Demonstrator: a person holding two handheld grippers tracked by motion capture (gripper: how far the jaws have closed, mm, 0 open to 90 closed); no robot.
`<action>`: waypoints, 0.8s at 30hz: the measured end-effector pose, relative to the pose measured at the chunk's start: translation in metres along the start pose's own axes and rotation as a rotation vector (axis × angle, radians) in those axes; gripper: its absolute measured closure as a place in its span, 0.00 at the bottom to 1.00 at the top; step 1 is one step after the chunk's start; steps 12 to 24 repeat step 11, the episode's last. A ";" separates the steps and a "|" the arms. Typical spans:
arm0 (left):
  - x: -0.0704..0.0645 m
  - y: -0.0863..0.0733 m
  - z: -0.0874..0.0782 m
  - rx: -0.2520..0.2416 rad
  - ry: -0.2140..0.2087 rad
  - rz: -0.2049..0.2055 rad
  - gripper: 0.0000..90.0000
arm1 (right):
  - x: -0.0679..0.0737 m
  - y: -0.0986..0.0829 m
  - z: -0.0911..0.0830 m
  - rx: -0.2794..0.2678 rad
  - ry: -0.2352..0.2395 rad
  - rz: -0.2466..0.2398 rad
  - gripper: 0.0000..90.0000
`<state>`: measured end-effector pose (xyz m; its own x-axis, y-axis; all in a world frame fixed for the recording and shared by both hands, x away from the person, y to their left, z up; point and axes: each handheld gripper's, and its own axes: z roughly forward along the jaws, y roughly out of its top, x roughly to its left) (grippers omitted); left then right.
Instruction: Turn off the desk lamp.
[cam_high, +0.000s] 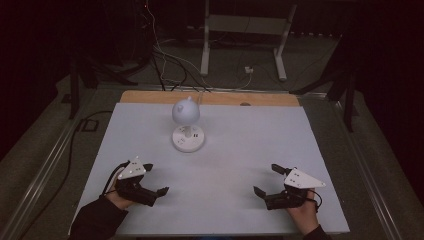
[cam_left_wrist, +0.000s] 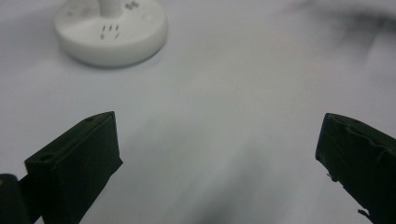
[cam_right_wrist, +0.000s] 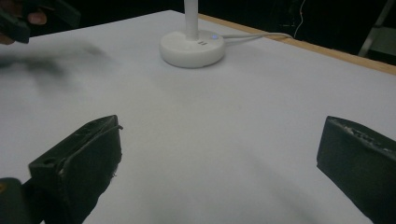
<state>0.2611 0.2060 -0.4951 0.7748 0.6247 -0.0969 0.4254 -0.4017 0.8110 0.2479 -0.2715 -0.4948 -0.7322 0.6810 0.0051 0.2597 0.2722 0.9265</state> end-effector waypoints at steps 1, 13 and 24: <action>0.001 -0.004 -0.001 -0.006 -0.004 -0.001 0.01 | 0.000 0.000 0.000 0.002 0.000 -0.001 0.00; 0.002 -0.019 0.001 -0.030 -0.049 -0.010 0.01 | 0.001 0.000 0.001 0.004 -0.002 -0.007 0.00; 0.002 -0.019 0.001 -0.030 -0.049 -0.010 0.01 | 0.001 0.000 0.001 0.004 -0.002 -0.007 0.00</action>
